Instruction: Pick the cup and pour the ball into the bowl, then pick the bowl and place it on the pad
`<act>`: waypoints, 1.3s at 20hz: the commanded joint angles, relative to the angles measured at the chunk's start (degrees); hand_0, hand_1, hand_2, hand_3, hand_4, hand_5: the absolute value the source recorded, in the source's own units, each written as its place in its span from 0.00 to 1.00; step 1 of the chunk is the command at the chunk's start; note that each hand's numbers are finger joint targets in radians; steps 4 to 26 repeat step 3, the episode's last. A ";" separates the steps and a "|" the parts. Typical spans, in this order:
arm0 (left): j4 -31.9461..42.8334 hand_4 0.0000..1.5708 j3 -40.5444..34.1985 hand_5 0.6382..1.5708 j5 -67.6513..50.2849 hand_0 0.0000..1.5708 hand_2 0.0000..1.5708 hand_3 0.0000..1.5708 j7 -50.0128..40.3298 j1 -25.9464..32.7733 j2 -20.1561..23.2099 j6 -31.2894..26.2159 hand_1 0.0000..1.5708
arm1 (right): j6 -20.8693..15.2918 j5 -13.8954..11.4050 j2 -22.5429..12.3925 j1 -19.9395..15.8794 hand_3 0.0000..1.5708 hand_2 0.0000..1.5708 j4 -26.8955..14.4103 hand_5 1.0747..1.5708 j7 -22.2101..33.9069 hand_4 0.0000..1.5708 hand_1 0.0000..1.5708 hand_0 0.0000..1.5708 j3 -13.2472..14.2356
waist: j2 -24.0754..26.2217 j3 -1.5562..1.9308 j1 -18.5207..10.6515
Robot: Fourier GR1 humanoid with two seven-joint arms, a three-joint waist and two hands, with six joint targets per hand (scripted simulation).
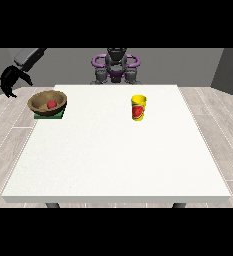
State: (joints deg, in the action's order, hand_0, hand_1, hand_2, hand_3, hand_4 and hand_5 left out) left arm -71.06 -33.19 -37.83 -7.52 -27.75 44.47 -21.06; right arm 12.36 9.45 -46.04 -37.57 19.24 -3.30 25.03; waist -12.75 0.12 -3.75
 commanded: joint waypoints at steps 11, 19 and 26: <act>1.32 0.63 5.93 1.00 3.41 0.00 0.00 0.00 -4.80 2.91 -4.63 3.68 0.00 | 2.46 -0.06 4.69 -4.77 0.00 0.00 5.64 0.29 2.40 0.45 0.00 0.00 -2.70 | 15.54 -0.29 3.39; 1.32 0.63 5.93 1.00 3.41 0.00 0.00 0.00 -4.80 2.91 -4.63 3.68 0.00 | 2.46 -0.06 4.69 -4.77 0.00 0.00 5.64 0.29 2.40 0.45 0.00 0.00 -2.70 | 15.54 -0.29 3.39; 1.32 0.63 5.93 1.00 3.41 0.00 0.00 0.00 -4.80 2.91 -4.63 3.68 0.00 | 2.46 -0.06 4.69 -4.77 0.00 0.00 5.64 0.29 2.40 0.45 0.00 0.00 -2.70 | 15.54 -0.29 3.39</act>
